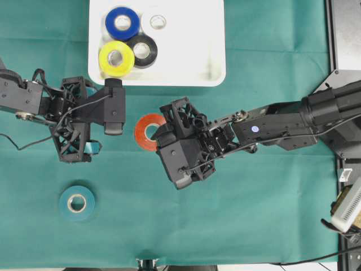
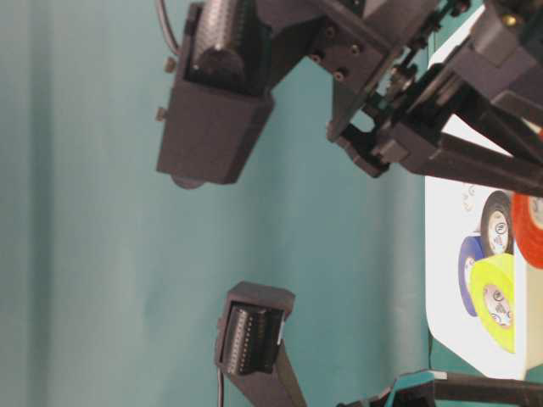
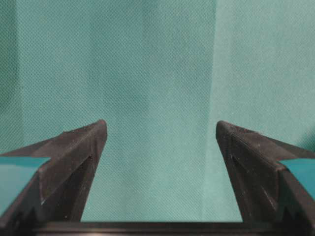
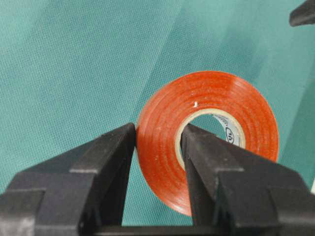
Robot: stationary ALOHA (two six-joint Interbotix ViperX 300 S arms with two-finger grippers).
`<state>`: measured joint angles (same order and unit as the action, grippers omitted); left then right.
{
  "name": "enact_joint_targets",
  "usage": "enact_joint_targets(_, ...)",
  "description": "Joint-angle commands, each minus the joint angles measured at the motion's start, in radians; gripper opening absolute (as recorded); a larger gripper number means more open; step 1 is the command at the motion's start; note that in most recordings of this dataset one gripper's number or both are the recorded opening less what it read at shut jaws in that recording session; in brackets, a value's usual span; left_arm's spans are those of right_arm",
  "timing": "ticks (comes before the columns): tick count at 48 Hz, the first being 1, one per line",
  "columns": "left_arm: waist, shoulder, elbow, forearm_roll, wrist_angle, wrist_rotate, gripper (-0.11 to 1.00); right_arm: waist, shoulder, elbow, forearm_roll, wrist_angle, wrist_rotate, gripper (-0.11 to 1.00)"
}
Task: Put the tape alternately from left to right into the white case.
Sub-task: 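Close the right gripper on the red roll's inner rim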
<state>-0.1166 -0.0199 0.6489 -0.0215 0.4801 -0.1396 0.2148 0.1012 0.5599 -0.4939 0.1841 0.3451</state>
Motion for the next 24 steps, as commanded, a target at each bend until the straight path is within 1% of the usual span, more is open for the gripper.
enact_joint_targets(1,-0.003,-0.028,-0.008,-0.002,-0.005,-0.002,1.00,0.002,-0.040,-0.009,-0.002,0.014,0.002,0.03)
enact_joint_targets(13,-0.003,-0.028,-0.003,-0.002,-0.005,-0.003,1.00,-0.060,-0.077,-0.005,-0.002,0.104,0.000,0.03)
enact_joint_targets(24,-0.006,-0.028,0.006,-0.003,-0.017,-0.003,1.00,-0.166,-0.127,0.041,-0.003,0.123,-0.005,0.03)
